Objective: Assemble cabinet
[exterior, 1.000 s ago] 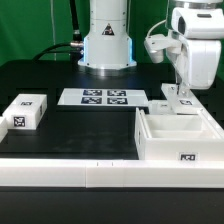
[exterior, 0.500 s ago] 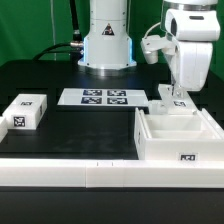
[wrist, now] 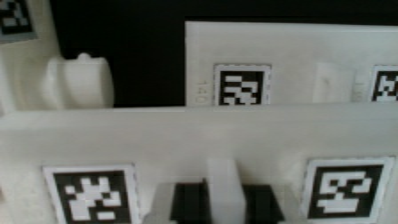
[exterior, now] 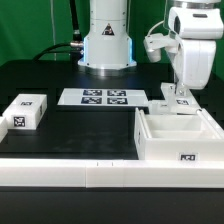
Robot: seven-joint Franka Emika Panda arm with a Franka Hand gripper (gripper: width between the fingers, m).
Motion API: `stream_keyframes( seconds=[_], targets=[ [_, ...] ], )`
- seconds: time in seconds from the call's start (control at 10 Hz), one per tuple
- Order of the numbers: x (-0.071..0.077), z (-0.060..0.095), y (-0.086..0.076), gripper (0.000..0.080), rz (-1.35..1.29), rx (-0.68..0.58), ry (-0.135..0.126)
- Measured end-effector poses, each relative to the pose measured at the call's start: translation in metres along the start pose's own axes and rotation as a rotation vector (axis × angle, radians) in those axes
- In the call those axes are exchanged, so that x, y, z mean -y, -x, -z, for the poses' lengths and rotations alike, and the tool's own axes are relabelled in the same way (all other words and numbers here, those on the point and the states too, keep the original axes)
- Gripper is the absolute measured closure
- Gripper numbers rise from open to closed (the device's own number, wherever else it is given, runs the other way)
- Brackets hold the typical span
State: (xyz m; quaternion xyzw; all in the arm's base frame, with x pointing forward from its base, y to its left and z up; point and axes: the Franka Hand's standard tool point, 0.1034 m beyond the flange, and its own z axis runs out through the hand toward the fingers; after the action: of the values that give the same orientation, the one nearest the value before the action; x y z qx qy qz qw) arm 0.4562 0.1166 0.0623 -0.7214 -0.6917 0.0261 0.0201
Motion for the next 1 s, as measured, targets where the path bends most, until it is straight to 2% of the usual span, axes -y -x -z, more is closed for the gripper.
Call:
stream_keyframes(
  seconds=[0.3,0.8,1.0],
  targets=[
    [0.0,-0.002,0.0,0.0729,-0.001,0.0,-0.004],
    [-0.01,0.0,0.0,0.0729,-0.008,-0.005,0.006],
    [-0.009,0.0,0.0,0.0729,-0.008,-0.004,0.003]
  ],
)
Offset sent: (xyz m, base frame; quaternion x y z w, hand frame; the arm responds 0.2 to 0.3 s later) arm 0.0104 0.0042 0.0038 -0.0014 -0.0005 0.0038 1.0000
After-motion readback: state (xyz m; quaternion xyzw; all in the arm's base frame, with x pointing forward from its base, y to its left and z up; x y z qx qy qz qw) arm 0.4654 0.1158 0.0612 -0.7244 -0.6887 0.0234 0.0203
